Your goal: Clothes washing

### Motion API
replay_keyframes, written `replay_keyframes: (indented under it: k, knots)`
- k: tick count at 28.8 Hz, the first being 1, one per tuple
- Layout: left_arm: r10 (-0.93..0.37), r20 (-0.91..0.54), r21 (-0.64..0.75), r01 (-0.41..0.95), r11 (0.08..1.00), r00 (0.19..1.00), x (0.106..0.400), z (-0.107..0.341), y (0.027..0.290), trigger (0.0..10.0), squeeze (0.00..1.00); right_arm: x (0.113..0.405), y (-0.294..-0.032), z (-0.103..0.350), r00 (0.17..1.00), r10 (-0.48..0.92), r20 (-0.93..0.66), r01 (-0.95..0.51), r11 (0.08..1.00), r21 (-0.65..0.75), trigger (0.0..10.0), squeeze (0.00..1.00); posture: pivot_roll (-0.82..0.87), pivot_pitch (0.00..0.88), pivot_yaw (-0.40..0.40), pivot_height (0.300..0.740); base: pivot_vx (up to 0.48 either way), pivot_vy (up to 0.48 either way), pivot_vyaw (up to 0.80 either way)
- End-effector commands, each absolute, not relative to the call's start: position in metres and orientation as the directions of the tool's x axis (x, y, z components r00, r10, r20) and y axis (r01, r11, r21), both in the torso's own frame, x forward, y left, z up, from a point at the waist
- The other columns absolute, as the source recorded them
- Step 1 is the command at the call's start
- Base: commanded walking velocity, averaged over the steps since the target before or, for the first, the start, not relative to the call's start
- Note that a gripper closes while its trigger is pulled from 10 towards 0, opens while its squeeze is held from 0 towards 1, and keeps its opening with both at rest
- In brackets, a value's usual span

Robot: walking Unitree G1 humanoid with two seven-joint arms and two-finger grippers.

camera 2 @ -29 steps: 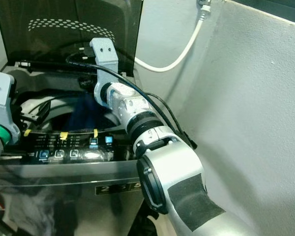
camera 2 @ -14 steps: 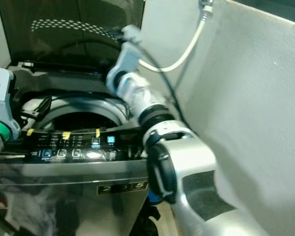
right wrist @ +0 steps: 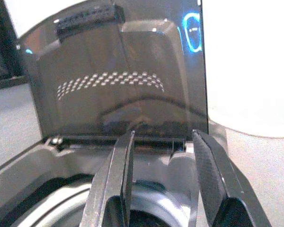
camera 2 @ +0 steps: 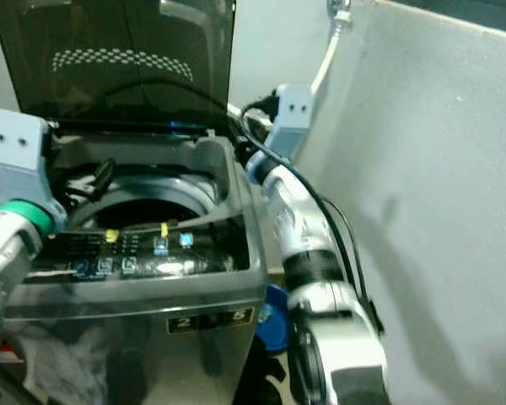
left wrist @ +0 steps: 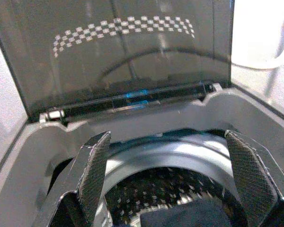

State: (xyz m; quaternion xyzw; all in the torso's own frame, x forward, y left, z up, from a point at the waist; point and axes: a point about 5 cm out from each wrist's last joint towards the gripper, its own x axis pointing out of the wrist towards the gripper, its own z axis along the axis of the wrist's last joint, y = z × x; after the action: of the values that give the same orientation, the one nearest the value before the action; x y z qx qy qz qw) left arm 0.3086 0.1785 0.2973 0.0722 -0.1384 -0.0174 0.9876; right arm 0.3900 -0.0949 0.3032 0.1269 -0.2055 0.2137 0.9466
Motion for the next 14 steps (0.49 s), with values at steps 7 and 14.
replay_keyframes:
  k: [7, 14]
  knots:
    - [-0.121, 0.265, 0.145, 0.085, 0.986, 0.957, 0.312, 0.287, 0.160, 10.0, 0.00, 0.373, -0.091, 0.297, 0.816, 0.354, 0.457, -0.451, 0.885, 0.120, 10.0, 0.00, 0.10, 0.000, -0.005, 0.740, 0.000, 0.000, -0.80]
    - [-0.137, 0.264, 0.159, 0.097, 0.982, 0.955, 0.309, 0.284, 0.163, 10.0, 0.00, 0.367, -0.090, 0.294, 0.824, 0.366, 0.434, -0.453, 0.884, 0.115, 10.0, 0.00, 0.11, 0.000, -0.016, 0.740, 0.000, 0.000, -0.80]
